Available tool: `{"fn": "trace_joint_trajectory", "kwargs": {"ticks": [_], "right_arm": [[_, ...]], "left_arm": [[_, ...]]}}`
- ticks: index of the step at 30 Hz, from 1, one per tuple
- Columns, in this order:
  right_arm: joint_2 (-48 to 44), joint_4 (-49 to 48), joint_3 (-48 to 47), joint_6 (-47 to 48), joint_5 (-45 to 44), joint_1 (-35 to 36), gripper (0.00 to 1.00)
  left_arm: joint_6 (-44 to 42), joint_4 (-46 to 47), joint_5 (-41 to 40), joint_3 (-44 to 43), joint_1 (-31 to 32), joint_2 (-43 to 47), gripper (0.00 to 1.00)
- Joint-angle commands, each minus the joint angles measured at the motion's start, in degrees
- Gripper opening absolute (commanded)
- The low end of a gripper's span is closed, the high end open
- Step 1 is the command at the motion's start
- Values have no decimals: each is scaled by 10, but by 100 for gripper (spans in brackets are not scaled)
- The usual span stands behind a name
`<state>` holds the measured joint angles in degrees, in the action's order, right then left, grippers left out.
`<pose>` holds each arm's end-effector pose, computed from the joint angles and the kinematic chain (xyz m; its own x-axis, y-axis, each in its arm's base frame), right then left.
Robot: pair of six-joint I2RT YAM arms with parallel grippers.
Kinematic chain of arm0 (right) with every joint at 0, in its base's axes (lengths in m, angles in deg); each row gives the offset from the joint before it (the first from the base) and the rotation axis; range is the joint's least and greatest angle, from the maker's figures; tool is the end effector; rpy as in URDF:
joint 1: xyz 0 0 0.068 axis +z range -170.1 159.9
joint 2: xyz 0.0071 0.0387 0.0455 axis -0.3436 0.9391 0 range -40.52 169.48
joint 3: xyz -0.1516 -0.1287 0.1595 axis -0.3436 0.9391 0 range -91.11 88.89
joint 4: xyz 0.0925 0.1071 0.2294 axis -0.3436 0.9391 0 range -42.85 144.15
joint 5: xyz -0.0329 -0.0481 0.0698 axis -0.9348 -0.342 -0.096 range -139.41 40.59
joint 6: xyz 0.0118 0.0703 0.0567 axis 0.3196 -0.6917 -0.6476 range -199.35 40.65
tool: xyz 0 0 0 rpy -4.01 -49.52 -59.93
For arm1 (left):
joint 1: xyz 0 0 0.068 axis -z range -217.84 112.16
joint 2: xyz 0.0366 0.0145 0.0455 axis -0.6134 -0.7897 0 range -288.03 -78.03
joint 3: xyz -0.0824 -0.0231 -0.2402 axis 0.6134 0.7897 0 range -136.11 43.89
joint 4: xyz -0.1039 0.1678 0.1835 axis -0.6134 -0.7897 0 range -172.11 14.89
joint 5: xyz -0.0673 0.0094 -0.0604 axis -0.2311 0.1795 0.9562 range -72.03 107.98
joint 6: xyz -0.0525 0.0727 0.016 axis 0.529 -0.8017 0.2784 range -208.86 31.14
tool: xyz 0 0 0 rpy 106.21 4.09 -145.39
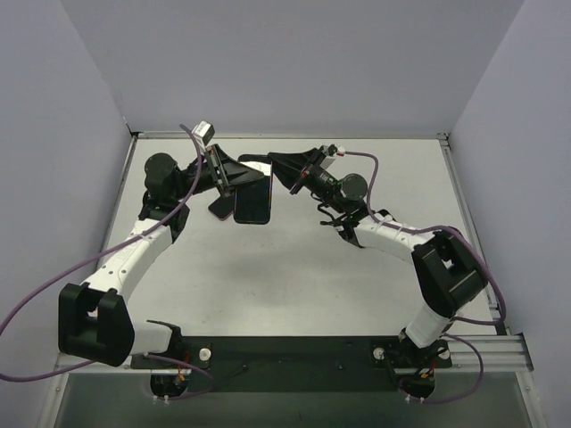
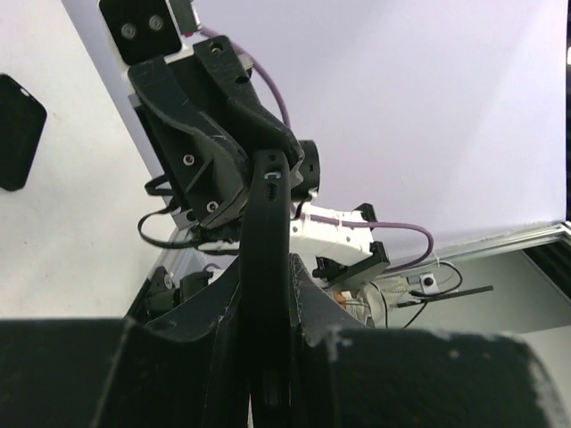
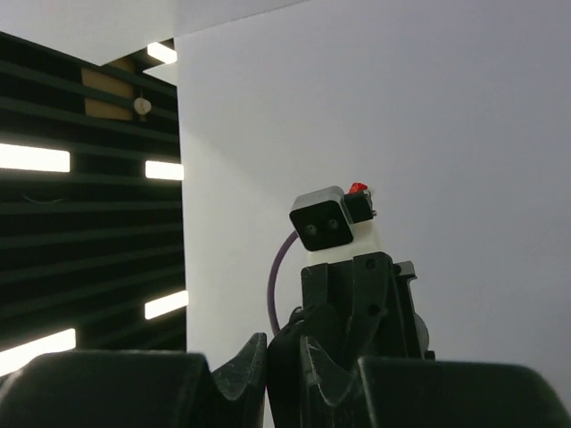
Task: Take the phone out of the phone case
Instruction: Remove the phone case from the phone.
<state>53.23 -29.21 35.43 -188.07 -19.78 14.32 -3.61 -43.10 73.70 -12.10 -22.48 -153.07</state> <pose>0.2951 0.2512 0.3255 -0.9335 0.3583 -0.0161 -0.1963 -0.4727 0.8591 0.3031 -0.1531 0.3516 -0.9047 -0.3335 -0.2651 0.2919 -0.0319 -0.9559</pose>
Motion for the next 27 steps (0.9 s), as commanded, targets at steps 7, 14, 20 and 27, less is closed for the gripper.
{"fn": "trace_joint_trajectory", "kwargs": {"ticks": [7, 14, 20, 27], "right_arm": [[68, -189, -44, -169, -84, 67, 0], [85, -189, -70, -176, -81, 76, 0], [77, -149, -46, -127, -48, 74, 0], [35, 112, -23, 53, 50, 64, 0]], "left_arm": [[74, 297, 22, -62, 23, 23, 0], [167, 424, -9, -99, 24, 3, 0], [195, 446, -28, -144, 25, -6, 0], [227, 466, -69, -185, 24, -19, 0]]}}
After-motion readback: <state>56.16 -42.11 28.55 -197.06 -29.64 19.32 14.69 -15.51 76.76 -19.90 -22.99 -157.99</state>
